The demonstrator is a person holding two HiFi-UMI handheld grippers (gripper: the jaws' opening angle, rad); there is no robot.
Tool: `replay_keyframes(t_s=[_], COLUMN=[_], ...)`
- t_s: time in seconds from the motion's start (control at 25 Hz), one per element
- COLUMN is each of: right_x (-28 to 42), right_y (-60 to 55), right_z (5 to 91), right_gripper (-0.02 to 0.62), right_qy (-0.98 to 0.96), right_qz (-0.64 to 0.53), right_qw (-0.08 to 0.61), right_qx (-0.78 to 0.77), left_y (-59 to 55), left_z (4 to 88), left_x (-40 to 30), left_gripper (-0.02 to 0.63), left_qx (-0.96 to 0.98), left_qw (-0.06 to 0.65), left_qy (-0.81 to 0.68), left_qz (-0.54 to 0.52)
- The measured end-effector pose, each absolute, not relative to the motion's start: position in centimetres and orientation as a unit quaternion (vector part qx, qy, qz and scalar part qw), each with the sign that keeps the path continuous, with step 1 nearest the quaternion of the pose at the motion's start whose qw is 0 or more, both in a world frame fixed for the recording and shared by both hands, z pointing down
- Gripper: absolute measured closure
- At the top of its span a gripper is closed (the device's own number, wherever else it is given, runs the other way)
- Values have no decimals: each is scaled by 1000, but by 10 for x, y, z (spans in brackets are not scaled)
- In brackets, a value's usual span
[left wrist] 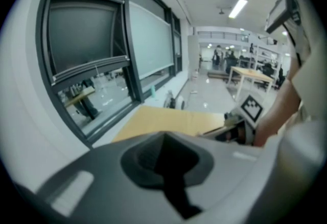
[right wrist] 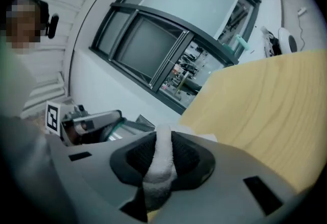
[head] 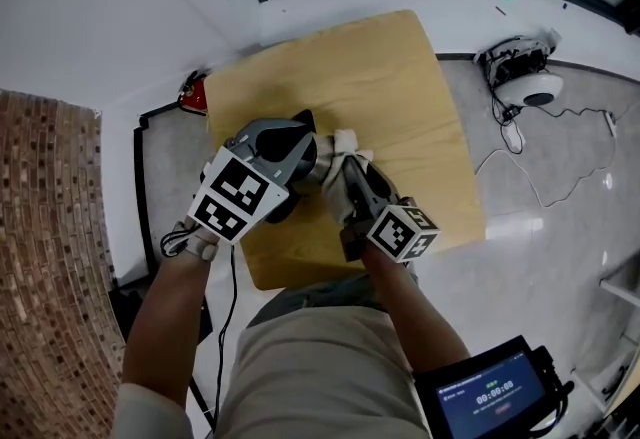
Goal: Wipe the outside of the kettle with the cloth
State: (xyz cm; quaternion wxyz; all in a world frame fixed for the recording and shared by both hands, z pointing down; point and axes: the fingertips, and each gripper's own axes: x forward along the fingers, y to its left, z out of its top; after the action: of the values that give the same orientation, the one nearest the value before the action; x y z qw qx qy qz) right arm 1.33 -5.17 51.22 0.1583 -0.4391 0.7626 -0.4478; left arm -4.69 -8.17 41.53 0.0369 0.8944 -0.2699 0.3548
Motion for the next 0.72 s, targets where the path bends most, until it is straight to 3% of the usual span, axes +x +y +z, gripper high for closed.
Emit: replay_keyframes(t_s=[0.2,0.52,0.72], right_x=[17,-31,-59], right_y=[-60,-22,7], right_z=[584,438,490], right_gripper=[525,525,525], right_qy=[745,814,835], right_qz=[-466,-419,-397], right_qw=[46,157,62], right_qx=[-474,-371,-376], left_y=[-83,-88,-91], left_z=[416,413,419], left_x=[-47,-48,-47], left_gripper=[607,607,607], left_qx=[894,892,891], left_qw=[36,31,33], left_qy=[-274,-283,-286], left_qz=[353,352,350])
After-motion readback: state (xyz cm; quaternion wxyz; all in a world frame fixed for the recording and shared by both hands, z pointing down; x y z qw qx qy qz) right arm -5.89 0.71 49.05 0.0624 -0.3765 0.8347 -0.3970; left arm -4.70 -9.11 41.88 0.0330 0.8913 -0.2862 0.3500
